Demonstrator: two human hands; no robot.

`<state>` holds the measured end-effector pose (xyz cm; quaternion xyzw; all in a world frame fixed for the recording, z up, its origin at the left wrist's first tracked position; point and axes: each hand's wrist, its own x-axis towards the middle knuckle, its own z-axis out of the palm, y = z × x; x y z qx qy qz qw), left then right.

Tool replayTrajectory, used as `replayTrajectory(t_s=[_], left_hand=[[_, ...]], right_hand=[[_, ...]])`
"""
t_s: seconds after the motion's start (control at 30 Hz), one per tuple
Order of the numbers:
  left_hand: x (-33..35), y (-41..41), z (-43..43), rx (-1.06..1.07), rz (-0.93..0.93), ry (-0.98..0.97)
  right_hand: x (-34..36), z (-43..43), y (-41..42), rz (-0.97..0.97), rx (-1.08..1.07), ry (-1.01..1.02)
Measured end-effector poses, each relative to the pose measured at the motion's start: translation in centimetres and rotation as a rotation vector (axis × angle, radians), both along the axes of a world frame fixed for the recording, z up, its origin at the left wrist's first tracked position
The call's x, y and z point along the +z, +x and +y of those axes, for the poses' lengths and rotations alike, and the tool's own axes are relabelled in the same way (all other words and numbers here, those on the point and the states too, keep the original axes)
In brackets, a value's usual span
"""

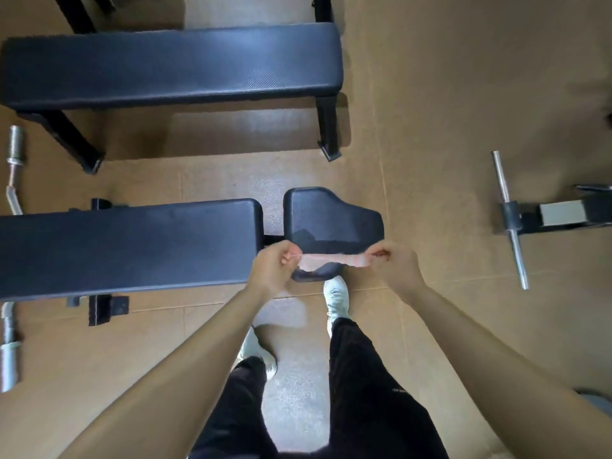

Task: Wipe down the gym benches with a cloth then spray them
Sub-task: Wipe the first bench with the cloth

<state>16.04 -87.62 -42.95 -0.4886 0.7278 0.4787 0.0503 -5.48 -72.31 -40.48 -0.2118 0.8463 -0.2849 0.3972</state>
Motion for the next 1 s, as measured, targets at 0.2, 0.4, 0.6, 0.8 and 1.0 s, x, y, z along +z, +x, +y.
replayTrajectory(t_s=[0.2, 0.4, 0.6, 0.8, 1.0], left_hand=[[-3.3, -8.0, -1.4, 0.069, 0.133, -0.078], [-10.5, -9.0, 0.9, 0.005, 0.089, -0.089], [-17.8, -6.8, 3.2, -0.167, -0.153, -0.104], [-18.8, -4.4, 5.4, 0.012, -0.277, -0.258], [-20.3, -2.2, 7.2, 0.154, -0.268, -0.149]], right_hand=[[-3.3, -1.6, -6.0, 0.327, -0.008, -0.067], [-10.4, 1.2, -5.0, 0.320, 0.052, -0.026], [-18.8, 2.2, -4.1, 0.248, 0.391, 0.147], [-22.4, -2.6, -4.8, 0.590, 0.716, 0.007], [-26.5, -5.5, -6.4, 0.729, 1.056, 0.043]])
